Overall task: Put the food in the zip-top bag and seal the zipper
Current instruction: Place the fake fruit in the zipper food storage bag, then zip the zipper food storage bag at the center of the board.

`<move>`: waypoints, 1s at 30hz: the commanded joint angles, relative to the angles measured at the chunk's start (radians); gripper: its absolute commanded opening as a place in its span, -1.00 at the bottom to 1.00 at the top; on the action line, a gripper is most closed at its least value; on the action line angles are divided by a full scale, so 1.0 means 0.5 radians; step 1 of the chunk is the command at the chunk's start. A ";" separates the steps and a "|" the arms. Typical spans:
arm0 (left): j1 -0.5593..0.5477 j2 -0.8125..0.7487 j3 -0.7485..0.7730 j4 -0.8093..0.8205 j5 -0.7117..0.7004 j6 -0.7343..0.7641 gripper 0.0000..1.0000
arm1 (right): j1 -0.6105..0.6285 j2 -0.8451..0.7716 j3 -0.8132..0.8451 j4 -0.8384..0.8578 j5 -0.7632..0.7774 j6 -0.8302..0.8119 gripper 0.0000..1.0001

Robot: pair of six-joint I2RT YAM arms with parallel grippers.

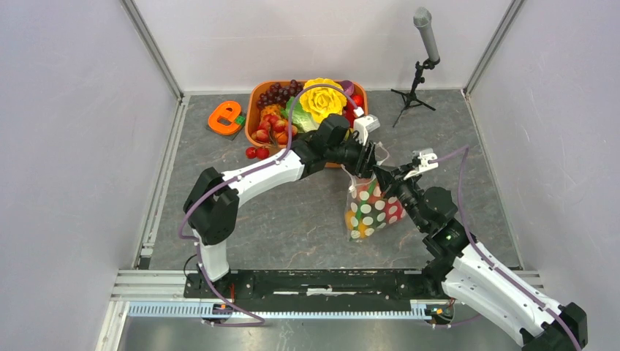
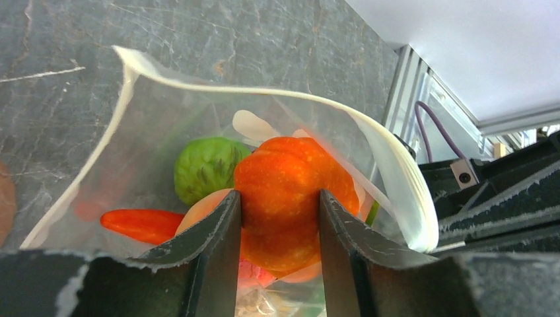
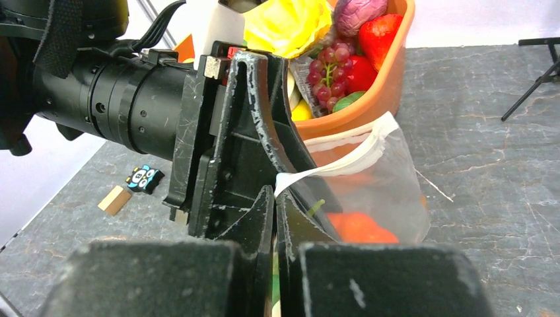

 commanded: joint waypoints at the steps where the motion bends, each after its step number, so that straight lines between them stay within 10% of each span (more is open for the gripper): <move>1: -0.043 0.016 0.129 -0.105 0.302 0.022 0.02 | -0.004 -0.064 -0.012 0.169 0.090 -0.061 -0.97; 11: -0.034 -0.284 0.066 -0.106 0.089 0.058 0.63 | -0.004 -0.261 -0.213 0.281 0.175 -0.127 -0.97; 30: -0.013 -0.900 -0.497 -0.217 -0.489 0.222 0.72 | -0.004 -0.134 -0.079 0.176 0.024 -0.257 -1.00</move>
